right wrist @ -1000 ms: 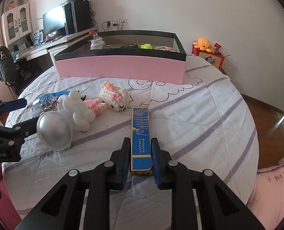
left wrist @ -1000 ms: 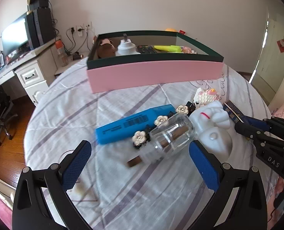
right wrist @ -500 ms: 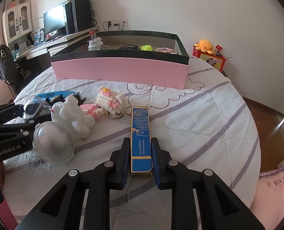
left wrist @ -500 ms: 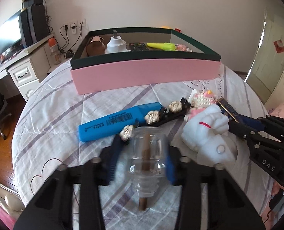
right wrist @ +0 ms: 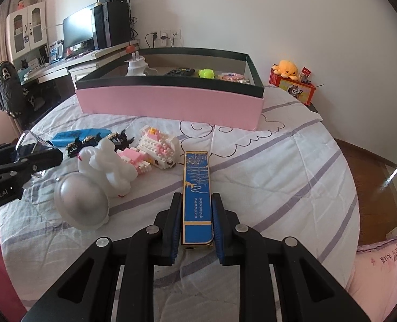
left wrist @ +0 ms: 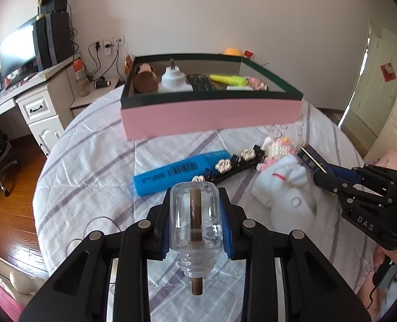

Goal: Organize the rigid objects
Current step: 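Grasp the glass bottle with the left tool while the right tool grasps the blue box, then carry the glass bottle and blue box over the pink box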

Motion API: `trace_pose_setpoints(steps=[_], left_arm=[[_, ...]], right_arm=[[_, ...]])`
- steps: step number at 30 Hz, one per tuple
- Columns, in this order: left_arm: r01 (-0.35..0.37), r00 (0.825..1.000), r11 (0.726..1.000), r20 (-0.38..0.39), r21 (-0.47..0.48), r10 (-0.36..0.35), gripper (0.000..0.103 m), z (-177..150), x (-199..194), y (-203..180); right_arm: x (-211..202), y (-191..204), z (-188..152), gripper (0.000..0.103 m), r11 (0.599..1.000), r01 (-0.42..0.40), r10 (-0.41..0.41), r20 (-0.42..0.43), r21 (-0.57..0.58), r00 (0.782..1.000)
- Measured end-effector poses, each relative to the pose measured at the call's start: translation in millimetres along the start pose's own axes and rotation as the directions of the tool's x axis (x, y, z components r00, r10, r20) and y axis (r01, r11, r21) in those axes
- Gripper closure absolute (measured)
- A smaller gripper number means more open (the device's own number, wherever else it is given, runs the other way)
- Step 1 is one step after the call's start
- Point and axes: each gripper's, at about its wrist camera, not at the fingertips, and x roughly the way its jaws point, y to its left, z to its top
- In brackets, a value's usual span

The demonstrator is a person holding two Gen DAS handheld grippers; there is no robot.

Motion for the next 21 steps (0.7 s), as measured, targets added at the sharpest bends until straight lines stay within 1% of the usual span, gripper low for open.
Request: trace_pose_setpoints(steps=[4, 9, 13, 21], left_arm=[[-0.008, 1.000, 1.000, 0.030, 0.004, 0.007, 0.073, 7, -13, -1], [-0.008, 0.997, 0.999, 0.073, 0.033, 0.006, 0.073, 20, -27, -9], [-0.013, 0.992, 0.999, 0.124, 0.050, 0.007, 0.073, 38, -41, -14], [-0.038, 0.969, 0.996, 0.247, 0.083, 0.016, 0.073, 84, -72, -25]], right_arm=[[-11, 1, 4, 0.082, 1.000, 0.004, -0.004, 0.025, 0.000, 1.000], [-29, 2, 12, 0.082, 1.000, -0.004, 0.004, 0.061, 0.002, 0.998], [-52, 4, 26, 0.082, 1.000, -0.005, 0.005, 0.120, -0.002, 0.993], [-99, 6, 67, 0.082, 1.000, 0.018, -0.012, 0.257, -0.023, 0.966]])
